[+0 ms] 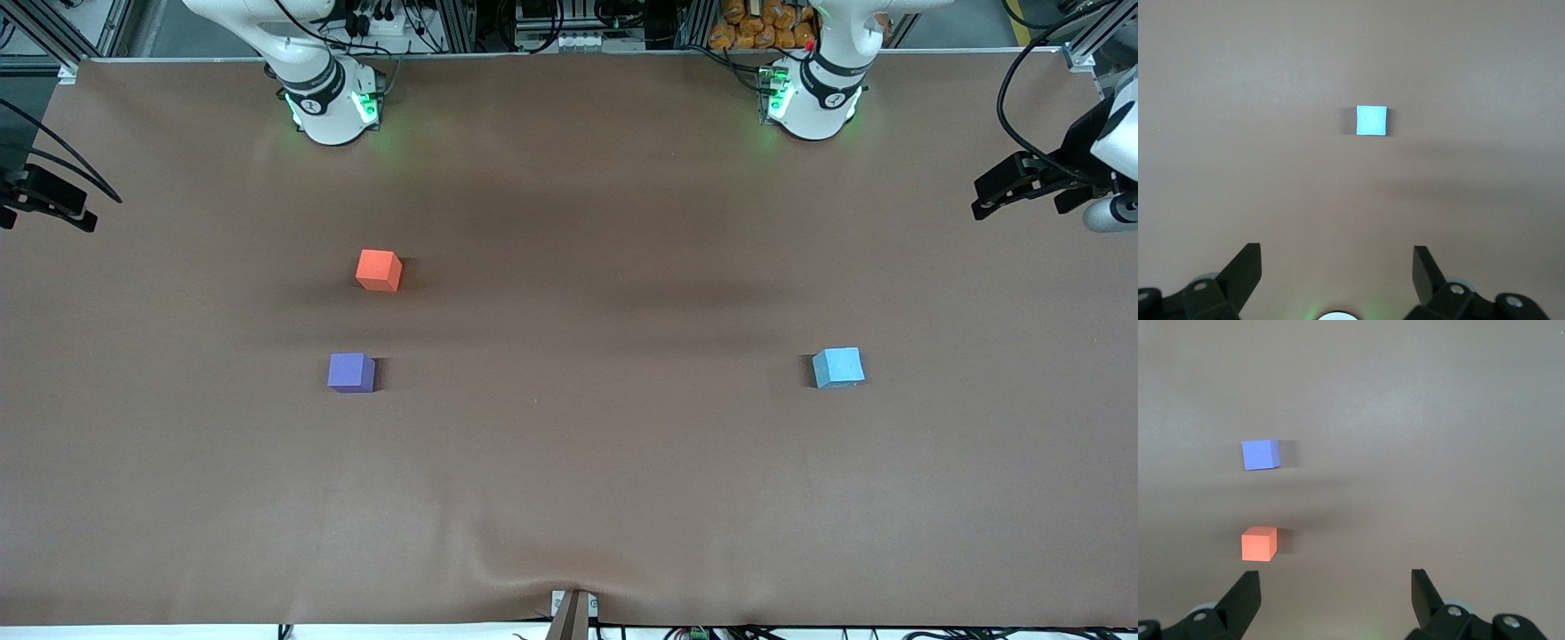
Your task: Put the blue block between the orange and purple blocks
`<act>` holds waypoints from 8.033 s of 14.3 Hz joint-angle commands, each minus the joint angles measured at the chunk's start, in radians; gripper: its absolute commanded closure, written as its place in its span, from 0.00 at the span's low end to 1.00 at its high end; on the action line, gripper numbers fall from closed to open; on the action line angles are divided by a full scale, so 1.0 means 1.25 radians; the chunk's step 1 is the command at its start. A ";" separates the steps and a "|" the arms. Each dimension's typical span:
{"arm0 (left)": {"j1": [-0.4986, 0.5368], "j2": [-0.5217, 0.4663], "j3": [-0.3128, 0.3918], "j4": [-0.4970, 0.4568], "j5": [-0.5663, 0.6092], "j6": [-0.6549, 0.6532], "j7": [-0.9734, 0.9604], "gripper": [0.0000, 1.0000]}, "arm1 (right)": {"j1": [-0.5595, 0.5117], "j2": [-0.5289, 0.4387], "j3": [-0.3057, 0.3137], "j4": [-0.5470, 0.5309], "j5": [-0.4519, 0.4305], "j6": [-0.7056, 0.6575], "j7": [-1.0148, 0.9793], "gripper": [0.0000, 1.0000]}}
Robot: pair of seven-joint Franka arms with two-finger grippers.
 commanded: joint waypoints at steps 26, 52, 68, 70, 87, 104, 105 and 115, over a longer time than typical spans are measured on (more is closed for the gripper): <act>0.002 0.054 0.002 -0.007 -0.016 -0.005 0.013 0.00 | -0.010 -0.002 0.001 0.001 0.019 -0.013 -0.008 0.00; -0.007 0.130 -0.003 -0.264 -0.016 0.355 0.011 0.00 | -0.010 -0.001 0.001 0.001 0.022 -0.013 -0.008 0.00; -0.014 0.371 -0.018 -0.262 -0.018 0.596 -0.006 0.00 | -0.010 -0.001 0.001 0.001 0.022 -0.015 -0.009 0.00; -0.014 0.396 -0.018 -0.264 -0.018 0.626 -0.007 0.00 | -0.011 -0.001 0.001 0.001 0.022 -0.015 -0.008 0.00; -0.008 0.464 -0.014 -0.291 -0.038 0.695 -0.014 0.50 | -0.011 -0.001 0.000 0.002 0.022 -0.014 -0.008 0.00; -0.529 0.653 -0.018 0.179 -0.098 0.587 -0.447 1.00 | -0.011 -0.001 0.000 0.002 0.027 -0.015 -0.009 0.00; -0.551 0.689 -0.018 0.238 -0.134 0.581 -0.454 1.00 | -0.013 0.000 0.000 0.002 0.027 -0.014 -0.009 0.00; -0.690 0.816 -0.008 0.321 -0.199 0.645 -0.519 0.93 | -0.016 0.003 0.000 0.002 0.028 -0.015 -0.009 0.00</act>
